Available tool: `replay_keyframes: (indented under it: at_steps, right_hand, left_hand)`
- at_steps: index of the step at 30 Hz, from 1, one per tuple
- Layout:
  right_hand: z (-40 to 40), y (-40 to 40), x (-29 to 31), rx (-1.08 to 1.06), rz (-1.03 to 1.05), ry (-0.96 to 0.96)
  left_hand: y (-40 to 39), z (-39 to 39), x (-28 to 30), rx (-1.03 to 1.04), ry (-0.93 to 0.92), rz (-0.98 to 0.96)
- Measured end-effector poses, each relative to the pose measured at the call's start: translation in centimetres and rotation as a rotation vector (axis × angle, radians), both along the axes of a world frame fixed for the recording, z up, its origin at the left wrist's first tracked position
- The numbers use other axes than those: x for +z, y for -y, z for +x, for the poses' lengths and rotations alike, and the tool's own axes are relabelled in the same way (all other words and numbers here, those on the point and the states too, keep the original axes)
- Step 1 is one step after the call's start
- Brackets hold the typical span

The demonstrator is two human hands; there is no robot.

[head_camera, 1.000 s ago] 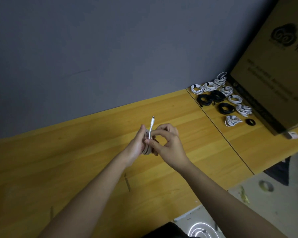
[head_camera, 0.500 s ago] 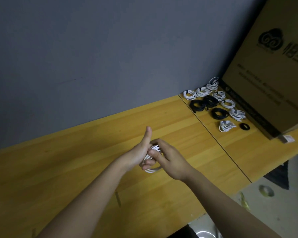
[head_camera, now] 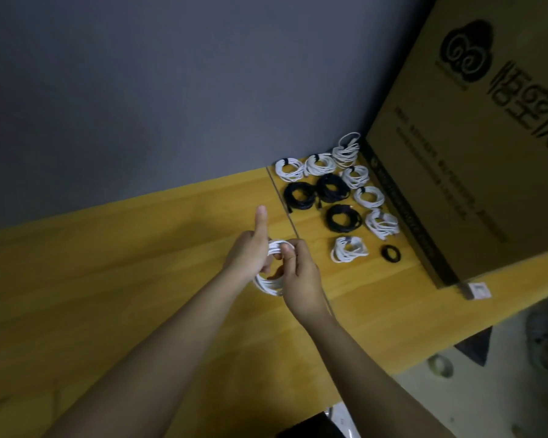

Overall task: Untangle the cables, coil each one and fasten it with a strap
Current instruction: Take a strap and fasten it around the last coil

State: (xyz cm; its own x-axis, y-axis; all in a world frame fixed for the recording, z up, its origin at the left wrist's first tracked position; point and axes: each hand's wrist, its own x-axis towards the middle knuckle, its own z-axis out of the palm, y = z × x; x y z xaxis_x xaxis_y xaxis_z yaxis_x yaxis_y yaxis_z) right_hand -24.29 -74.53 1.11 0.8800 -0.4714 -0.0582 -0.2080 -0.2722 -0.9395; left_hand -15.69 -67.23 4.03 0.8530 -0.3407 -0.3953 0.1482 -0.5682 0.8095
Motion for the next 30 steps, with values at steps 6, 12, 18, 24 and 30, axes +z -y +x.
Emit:
replay_keyframes:
  at_steps: [6, 12, 18, 24, 30]
  right_hand:
    - [-1.9, 12.4, -1.1, 0.021, -0.024, -0.099]
    - [-3.8, 17.9, -3.2, -0.137, 0.110, -0.173]
    - [-6.0, 22.6, -6.5, -0.214, -0.042, -0.250]
    - [-9.1, 27.4, -10.0, -0.320, -0.188, -0.412]
    - [-9.1, 29.4, -10.4, -0.249, -0.256, -0.425]
  left_hand:
    - [10.4, -3.7, -3.0, -0.262, 0.030, -0.130]
    - [17.0, -5.0, -6.6, -0.354, 0.007, -0.054]
    - [21.2, -5.5, -8.9, -0.561, -0.133, 0.054]
    - [26.3, -3.6, -10.4, -0.582, 0.268, 0.306]
    - [31.0, -2.9, -11.9, -0.807, 0.433, 0.616]
